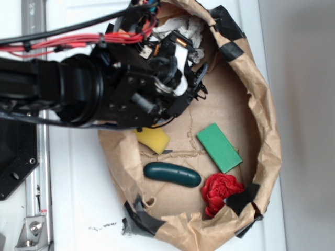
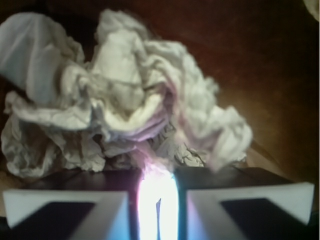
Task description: Grab the white paper.
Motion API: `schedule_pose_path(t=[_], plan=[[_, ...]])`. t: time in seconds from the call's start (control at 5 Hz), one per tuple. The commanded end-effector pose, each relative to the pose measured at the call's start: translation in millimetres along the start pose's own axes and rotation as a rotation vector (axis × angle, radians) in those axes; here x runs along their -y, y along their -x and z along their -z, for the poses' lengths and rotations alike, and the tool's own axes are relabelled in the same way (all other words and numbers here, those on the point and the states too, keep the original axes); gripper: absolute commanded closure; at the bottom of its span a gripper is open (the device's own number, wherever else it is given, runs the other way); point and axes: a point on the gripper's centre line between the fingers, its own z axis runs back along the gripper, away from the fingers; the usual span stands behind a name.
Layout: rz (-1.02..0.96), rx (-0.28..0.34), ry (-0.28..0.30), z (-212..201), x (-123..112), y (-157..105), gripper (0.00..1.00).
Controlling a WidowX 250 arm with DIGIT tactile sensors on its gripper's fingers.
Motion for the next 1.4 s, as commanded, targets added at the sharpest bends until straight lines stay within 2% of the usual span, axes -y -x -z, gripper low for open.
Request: schedule_pose_path(t=[0.0,0.2,0.4,0.6,0.8,1.0,1.2], plan=[[0.009,-0.087,0.215,-26,-2,-31,1.00],[0.103,-0.213,0.456,-71,12,-48,1.00],[0.183,-0.266,0.566,-92,11,-58,1.00],[0.231,-0.283,0.603,-99,6,-49,1.00],[0.303,-0.297,0.614,-104,5,-34,1.00],[0.434,-0.342,0.653,-105,3,-25,1.00],[0.532,-0.288,0.639,-109,-10,-9,1.00]])
